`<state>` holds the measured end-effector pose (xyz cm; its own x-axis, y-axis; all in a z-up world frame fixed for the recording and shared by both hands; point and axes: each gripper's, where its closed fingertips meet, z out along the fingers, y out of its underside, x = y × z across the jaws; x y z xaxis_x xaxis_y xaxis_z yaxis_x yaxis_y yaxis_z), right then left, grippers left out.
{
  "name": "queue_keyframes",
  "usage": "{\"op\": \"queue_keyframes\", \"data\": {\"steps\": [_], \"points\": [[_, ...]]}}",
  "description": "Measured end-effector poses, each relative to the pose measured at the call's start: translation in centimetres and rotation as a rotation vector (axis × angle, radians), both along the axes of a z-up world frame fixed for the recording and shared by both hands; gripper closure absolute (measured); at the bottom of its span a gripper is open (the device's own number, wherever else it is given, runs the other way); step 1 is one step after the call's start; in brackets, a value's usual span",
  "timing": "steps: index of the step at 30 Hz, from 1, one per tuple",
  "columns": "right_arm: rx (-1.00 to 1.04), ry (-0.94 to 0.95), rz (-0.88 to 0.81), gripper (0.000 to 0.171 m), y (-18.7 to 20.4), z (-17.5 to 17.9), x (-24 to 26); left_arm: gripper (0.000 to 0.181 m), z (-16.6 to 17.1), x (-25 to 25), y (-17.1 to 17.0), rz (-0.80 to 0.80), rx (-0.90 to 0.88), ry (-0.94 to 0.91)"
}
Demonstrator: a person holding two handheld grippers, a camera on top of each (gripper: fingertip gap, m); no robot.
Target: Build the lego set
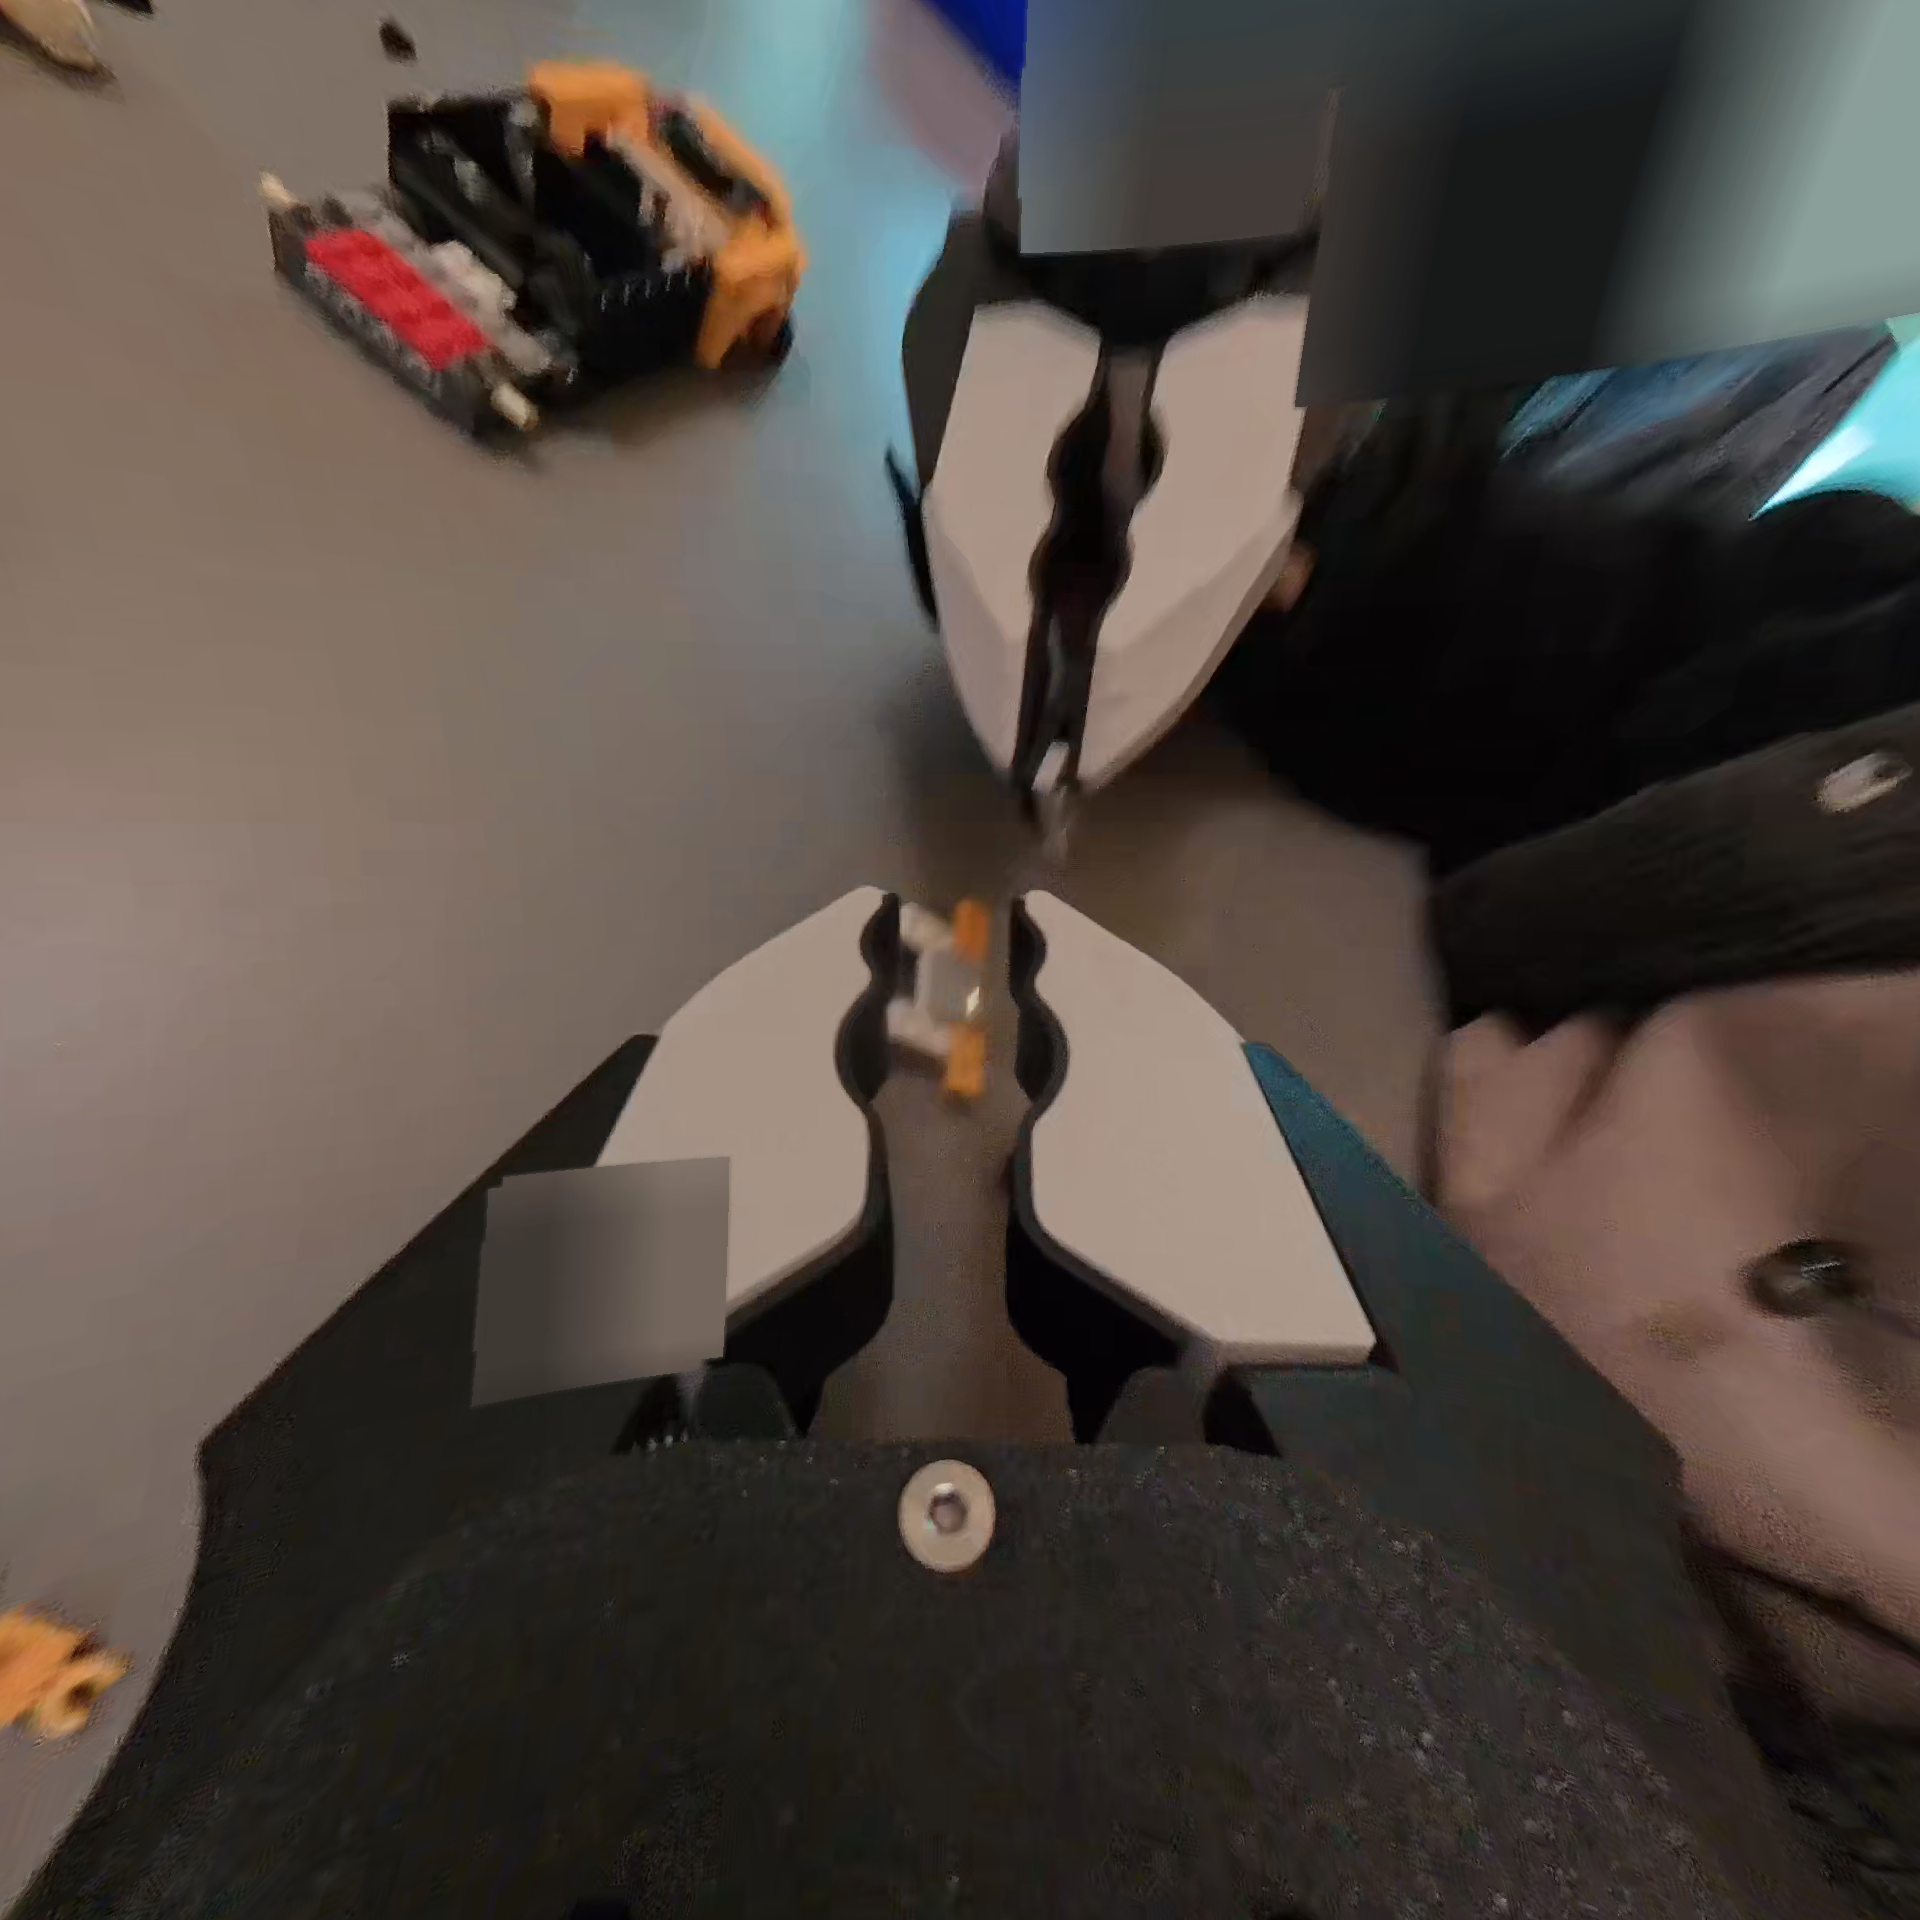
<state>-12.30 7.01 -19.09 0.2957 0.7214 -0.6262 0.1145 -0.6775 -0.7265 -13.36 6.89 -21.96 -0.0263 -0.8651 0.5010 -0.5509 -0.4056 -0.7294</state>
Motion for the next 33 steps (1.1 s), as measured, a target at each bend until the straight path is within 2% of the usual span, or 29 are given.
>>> {"op": "queue_keyframes", "data": {"steps": [4,12,21,23,29,33], "points": [[-0.003,-0.011,-0.009,0.164,0.2,-0.2,1.0,0.147,-2.7,-0.2,-1.5,-0.08,0.075,0.142],[0.024,-0.018,0.016,0.164,-0.2,-0.1,1.0,0.161,-3.6,0.3,-2.4,-0.118,0.209,0.225],[0.083,-0.091,0.107,0.164,-1.7,-0.8,1.2,0.165,-3.6,0.5,-3.1,-0.154,0.252,0.217],[0.085,-0.096,0.137,0.163,-2.1,-1.0,0.9,0.166,-3.0,0.6,-3.2,-0.154,0.184,0.181],[0.007,-0.028,0.157,0.163,-2.5,-1.0,0.1,0.167,-0.3,0.6,-4.2,-0.165,-0.211,0.035],[-0.038,0.042,0.158,0.164,-2.6,-0.2,0.1,0.168,1.0,0.6,-4.2,-0.165,-0.383,-0.03]]}}
